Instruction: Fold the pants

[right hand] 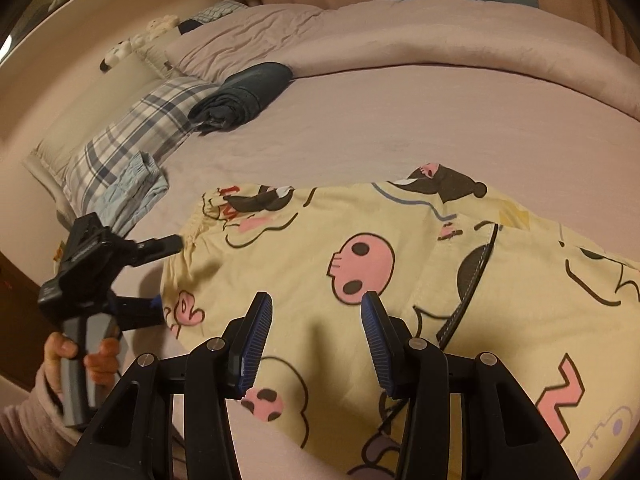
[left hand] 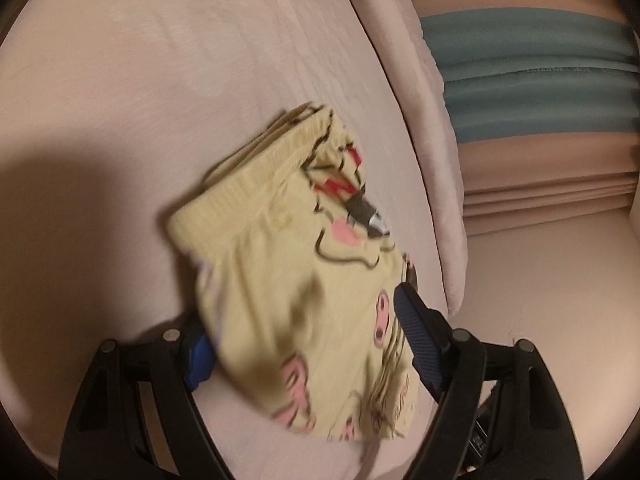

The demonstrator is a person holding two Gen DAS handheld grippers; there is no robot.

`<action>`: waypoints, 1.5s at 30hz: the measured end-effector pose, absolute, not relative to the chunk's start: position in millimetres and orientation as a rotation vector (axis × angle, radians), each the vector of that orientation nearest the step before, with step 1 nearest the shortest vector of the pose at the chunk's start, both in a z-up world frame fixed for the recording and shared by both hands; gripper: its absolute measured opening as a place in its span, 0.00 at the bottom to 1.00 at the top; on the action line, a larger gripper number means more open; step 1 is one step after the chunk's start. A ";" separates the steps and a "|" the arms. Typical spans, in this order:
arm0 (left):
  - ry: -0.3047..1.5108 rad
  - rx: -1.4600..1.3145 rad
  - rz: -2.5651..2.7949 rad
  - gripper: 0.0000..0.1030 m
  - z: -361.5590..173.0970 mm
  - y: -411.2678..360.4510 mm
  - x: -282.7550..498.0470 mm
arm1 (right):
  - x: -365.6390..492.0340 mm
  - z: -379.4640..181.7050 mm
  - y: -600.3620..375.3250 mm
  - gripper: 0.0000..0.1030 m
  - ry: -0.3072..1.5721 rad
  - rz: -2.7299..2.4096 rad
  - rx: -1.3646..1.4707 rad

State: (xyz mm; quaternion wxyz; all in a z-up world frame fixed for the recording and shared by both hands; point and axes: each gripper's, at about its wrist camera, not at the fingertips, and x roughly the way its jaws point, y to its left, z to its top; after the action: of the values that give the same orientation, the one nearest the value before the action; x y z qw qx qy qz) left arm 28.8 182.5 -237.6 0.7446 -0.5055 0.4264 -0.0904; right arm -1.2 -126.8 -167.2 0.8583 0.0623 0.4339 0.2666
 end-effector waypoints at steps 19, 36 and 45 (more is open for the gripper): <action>0.852 -0.647 -0.143 0.06 -191.3 139.5 37.6 | 19.8 -191.1 -105.9 0.27 1.018 0.464 -0.033; 0.806 -0.389 -0.282 0.06 -136.3 51.2 43.4 | 28.2 -201.4 -225.5 0.27 1.008 0.448 0.475; 0.822 -0.140 -0.475 0.06 -131.1 -61.6 45.2 | 13.0 -240.5 -311.4 0.40 0.916 0.486 1.074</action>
State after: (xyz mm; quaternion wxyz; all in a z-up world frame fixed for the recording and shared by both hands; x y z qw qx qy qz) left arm 45.2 -61.6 -131.1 0.8870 -0.0672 0.3955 -0.2285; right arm 13.0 -311.4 -240.5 0.7341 0.4887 0.4165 0.2208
